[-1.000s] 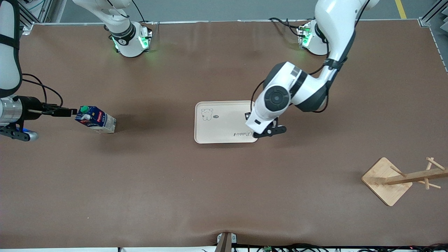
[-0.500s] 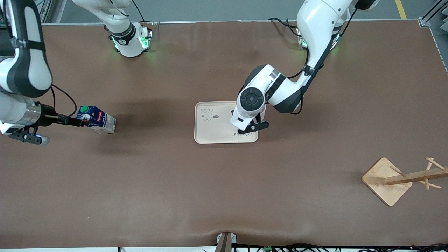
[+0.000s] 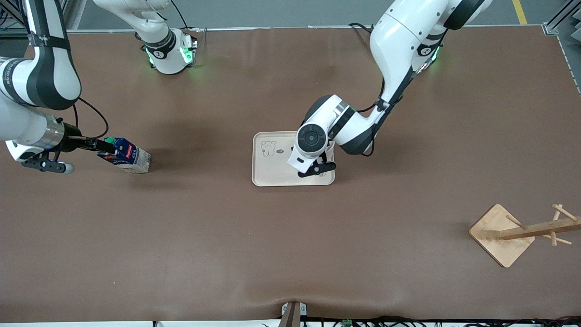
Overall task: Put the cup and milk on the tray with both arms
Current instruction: 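Carry the mug over the tray while the right gripper grasps the milk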
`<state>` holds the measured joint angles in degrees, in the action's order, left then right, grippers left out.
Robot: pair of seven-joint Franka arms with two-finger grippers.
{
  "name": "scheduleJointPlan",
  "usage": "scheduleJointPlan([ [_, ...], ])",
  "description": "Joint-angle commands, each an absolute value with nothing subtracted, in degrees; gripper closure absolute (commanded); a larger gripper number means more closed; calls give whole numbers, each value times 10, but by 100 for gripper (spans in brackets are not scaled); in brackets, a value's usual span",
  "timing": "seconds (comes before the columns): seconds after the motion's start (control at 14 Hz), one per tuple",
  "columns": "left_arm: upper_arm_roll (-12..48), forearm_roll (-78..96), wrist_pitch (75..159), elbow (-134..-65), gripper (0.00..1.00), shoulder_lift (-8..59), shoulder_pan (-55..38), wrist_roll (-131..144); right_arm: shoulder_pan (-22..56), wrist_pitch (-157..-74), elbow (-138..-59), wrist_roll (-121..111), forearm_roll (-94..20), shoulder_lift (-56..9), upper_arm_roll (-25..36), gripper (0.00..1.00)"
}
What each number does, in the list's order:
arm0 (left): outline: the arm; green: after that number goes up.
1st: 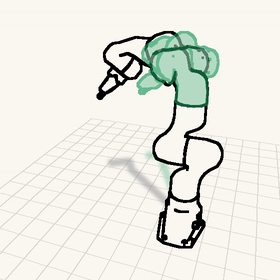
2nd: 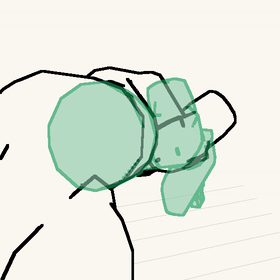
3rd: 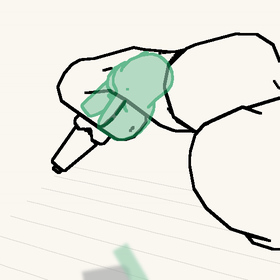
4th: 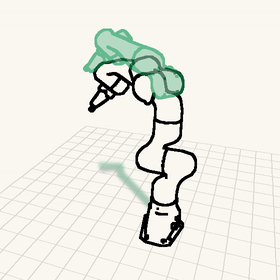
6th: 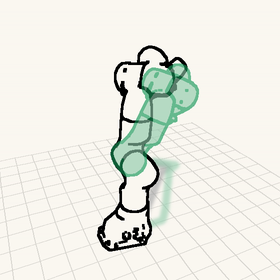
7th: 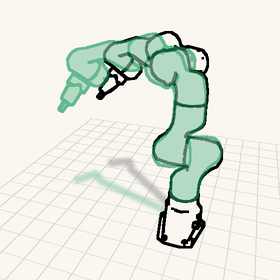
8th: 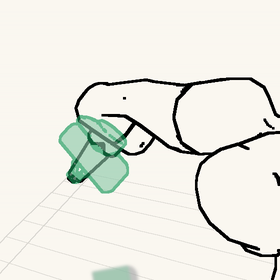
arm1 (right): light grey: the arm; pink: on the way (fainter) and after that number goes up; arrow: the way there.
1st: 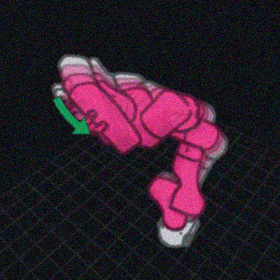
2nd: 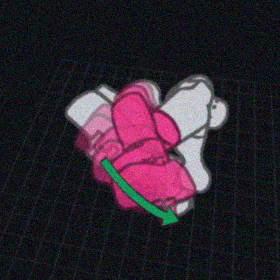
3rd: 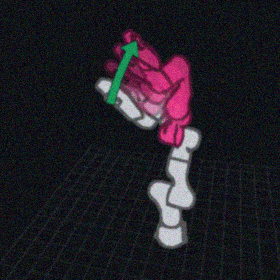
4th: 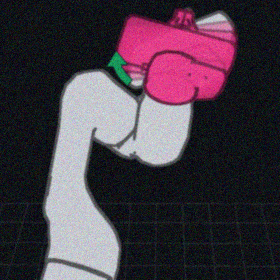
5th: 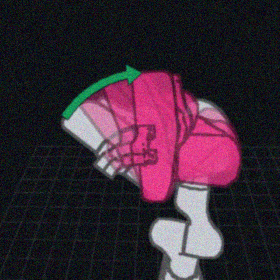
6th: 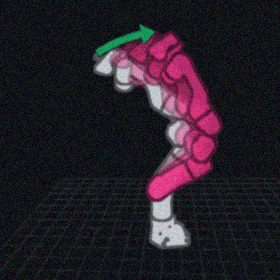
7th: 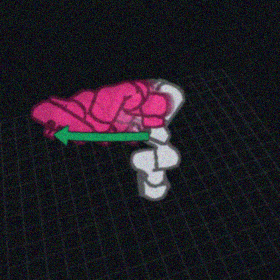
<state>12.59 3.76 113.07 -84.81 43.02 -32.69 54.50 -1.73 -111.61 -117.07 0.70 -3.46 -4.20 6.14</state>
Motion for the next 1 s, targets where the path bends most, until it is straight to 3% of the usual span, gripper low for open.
scheduleJointPlan([
  [0.0,123,50,1130,-826,100,440,-340,556,-17,-1180,-1228,-4,-25,-8,61,0],
  [0.79,123,52,1075,-833,100,438,-343,548,-28,-1290,-1326,-53,-25,11,62,0],
  [0.86,123,51,1075,-832,100,439,-342,547,-32,-1315,-1337,-53,-25,11,62,7],
  [0.93,123,51,1075,-832,100,439,-342,546,-33,-1330,-1346,-53,-26,11,62,28],
])
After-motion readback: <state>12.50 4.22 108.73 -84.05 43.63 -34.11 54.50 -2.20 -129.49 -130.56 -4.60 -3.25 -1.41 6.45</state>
